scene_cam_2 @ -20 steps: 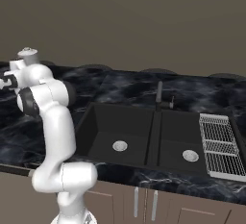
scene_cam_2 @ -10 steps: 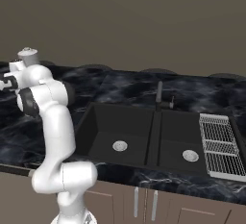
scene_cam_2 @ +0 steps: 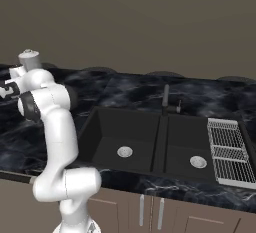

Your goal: Place the cup in the left basin and the bowl in the right basin of the sink.

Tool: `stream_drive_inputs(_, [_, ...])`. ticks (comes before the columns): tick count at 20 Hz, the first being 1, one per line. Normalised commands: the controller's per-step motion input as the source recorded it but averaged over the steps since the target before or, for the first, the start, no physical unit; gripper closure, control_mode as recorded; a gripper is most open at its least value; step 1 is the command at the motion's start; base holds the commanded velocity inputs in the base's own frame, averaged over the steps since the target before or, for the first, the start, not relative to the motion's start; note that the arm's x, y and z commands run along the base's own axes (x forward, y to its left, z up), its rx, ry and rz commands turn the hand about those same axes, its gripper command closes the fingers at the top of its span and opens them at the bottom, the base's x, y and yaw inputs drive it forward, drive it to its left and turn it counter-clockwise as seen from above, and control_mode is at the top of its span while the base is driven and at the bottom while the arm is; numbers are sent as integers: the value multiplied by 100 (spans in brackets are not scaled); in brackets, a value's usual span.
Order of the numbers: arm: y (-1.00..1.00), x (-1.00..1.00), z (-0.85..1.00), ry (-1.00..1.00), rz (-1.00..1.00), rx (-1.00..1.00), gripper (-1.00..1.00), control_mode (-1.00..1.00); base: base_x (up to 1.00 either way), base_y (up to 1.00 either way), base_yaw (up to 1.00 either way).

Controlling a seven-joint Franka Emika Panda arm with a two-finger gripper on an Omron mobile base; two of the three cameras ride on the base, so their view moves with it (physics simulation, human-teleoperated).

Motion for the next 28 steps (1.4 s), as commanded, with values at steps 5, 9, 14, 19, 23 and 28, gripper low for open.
stream_drive_inputs(5, [0,10,-16,-2,-2,0,-100,-100,0,0,0])
stream_drive_inputs(9, [4,2,-11,0,-1,0,-100,-100,0,0,0])
stream_drive_inputs(14, [12,1,-15,0,0,0,100,-100,0,0,0])
stream_drive_inputs(19, [0,0,0,0,0,0,100,-100,0,0,0])
stream_drive_inputs(23, [-2,-5,0,0,0,0,100,-100,0,0,0])
stream_drive_inputs(28, [-35,-26,4,3,-1,0,100,-100,0,0,0])
